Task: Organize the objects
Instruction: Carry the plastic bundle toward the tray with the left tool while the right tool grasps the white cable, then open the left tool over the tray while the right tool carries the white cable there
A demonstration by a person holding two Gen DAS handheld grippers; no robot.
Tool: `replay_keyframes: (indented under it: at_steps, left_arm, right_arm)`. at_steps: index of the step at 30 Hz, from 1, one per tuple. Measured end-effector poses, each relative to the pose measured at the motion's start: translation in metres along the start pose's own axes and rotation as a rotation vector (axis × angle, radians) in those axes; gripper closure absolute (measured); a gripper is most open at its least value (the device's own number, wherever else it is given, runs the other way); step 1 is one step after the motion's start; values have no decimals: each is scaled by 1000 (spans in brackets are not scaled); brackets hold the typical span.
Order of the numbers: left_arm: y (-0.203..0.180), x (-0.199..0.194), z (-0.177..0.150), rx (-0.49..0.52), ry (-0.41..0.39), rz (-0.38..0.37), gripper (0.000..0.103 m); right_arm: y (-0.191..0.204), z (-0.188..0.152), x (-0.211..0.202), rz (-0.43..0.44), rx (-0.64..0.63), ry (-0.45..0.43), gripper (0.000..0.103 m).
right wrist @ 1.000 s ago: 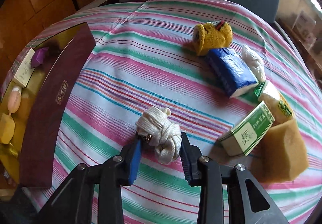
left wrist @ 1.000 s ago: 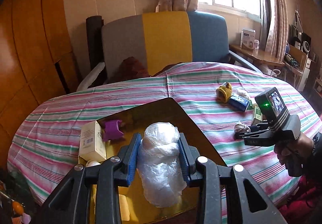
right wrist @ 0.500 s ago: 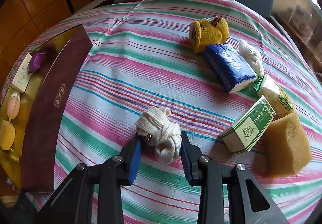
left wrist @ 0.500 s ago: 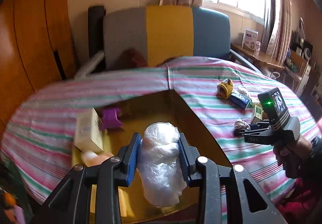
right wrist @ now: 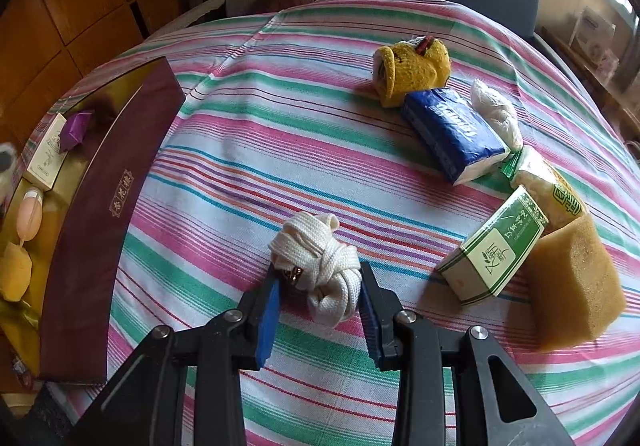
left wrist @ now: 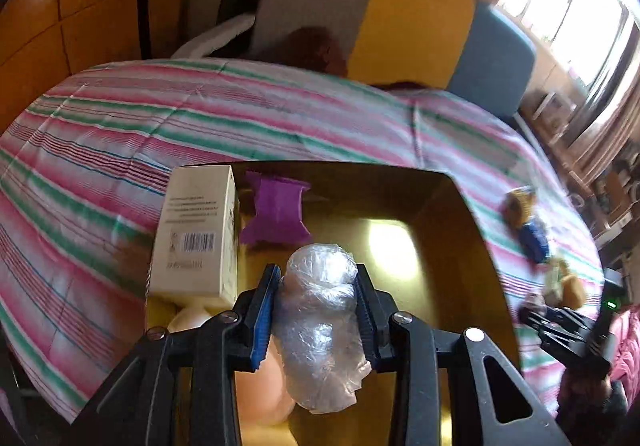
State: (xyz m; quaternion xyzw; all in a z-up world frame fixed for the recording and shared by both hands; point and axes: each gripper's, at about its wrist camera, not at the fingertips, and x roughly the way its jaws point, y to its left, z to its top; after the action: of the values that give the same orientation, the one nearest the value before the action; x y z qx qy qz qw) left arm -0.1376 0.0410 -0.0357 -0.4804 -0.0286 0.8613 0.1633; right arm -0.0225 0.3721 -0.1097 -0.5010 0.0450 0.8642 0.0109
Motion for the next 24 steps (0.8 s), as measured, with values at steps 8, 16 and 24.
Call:
replay_keyframes:
  at_steps: [8, 16, 24]
  left_arm:
    - [1, 49, 17, 36, 74, 134, 57]
    - [-5, 10, 12, 40, -12, 129, 48]
    - [1, -60, -25, 45, -128, 110, 44]
  right_arm:
    - [-2, -1, -1, 12, 9, -6, 66]
    - [-2, -1, 0, 11, 10, -8, 66]
    - [3, 7, -10, 6, 44, -10, 67]
